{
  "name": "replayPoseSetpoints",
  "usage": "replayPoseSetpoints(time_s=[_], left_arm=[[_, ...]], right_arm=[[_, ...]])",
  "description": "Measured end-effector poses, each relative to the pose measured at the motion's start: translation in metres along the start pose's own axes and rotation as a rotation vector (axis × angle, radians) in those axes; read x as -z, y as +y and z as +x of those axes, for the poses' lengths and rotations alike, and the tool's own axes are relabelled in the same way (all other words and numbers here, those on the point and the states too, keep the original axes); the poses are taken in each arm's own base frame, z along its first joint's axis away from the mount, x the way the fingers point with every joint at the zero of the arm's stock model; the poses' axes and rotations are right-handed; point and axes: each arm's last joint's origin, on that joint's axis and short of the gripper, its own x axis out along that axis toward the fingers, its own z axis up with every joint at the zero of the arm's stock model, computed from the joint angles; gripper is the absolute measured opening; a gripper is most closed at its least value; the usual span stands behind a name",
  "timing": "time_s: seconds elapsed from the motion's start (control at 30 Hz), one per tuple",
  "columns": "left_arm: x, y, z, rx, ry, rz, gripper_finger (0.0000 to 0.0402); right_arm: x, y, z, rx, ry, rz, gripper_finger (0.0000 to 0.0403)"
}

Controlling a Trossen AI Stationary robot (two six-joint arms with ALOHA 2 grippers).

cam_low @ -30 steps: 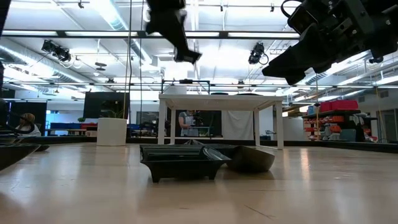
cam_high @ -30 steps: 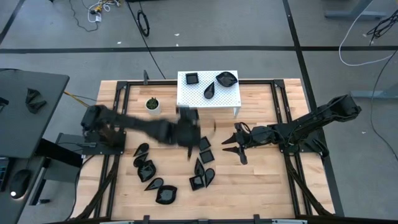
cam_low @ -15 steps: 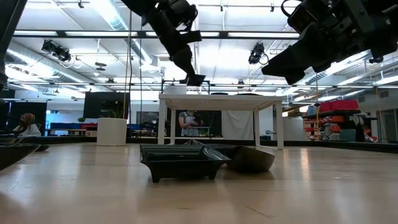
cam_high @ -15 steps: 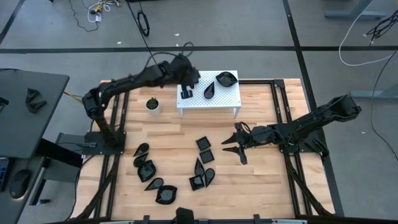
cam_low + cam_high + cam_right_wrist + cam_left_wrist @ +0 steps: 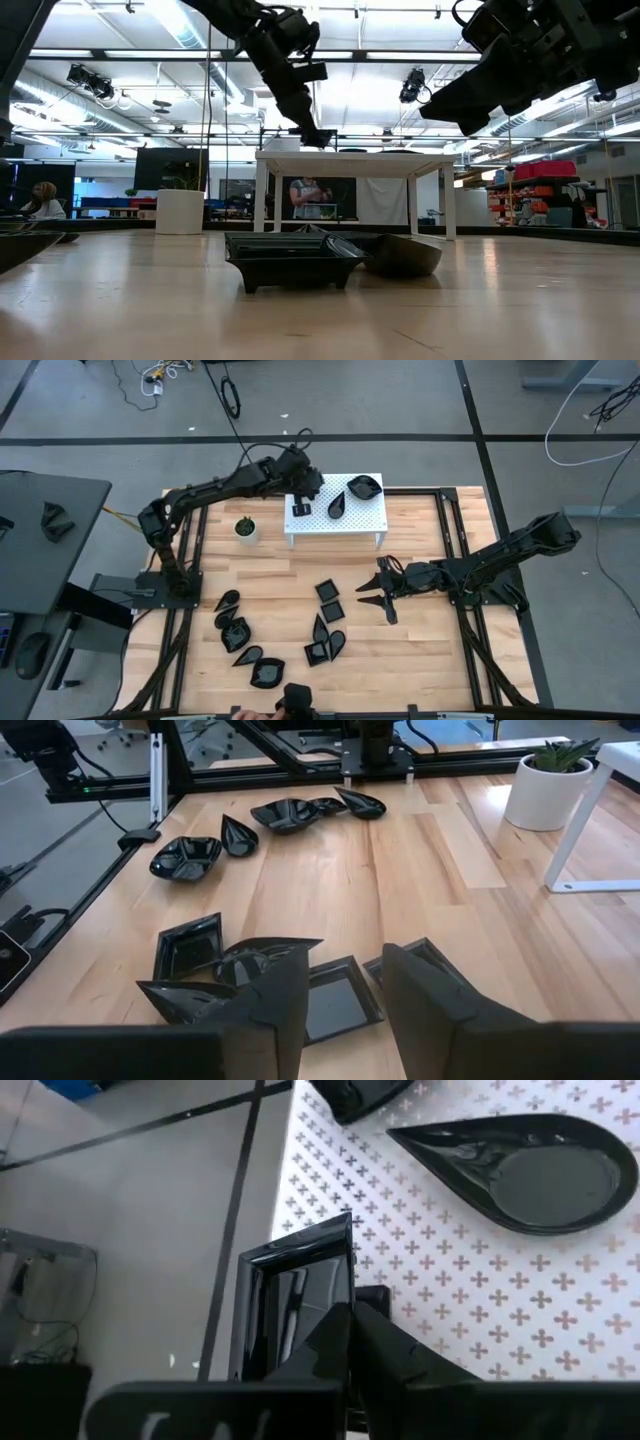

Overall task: Pick & Place Mini shaped plates
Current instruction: Stack the black plate on top of the black plate on the shelf

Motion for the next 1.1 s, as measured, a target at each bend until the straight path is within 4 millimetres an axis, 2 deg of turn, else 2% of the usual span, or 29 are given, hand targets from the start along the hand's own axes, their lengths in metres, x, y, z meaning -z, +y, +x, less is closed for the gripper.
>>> replayPoseSetpoints(time_s=[0.27, 0.57, 0.73, 0.97, 1.1], left_arm=[[0.008, 0.001, 0.013, -0.014, 0.064, -0.012, 0.0021], [0.009, 0.001, 0.013, -0.037, 0.089, -0.023, 0.0046], [0.009, 0.0, 0.013, -0.033, 0.084, -0.093, 0.0083], [0.004, 0.004, -0.001, -0.044, 0.039, -0.227, 0.0162], [-0.001, 0.002, -0.003, 0.02, -0.03, -0.356, 0.0179]], right_arm=[[-0.001, 0.0, 0.0, -0.001, -0.005, 0.001, 0.013], [-0.001, 0.0, 0.0, -0.002, -0.013, 0.001, 0.013], [-0.001, 0.0, 0.0, -0.002, -0.013, 0.001, 0.013], [-0.001, 0.0, 0.0, -0.002, -0.015, 0.001, 0.013], [-0.003, 0.0, 0.0, -0.005, -0.036, -0.004, 0.013]])
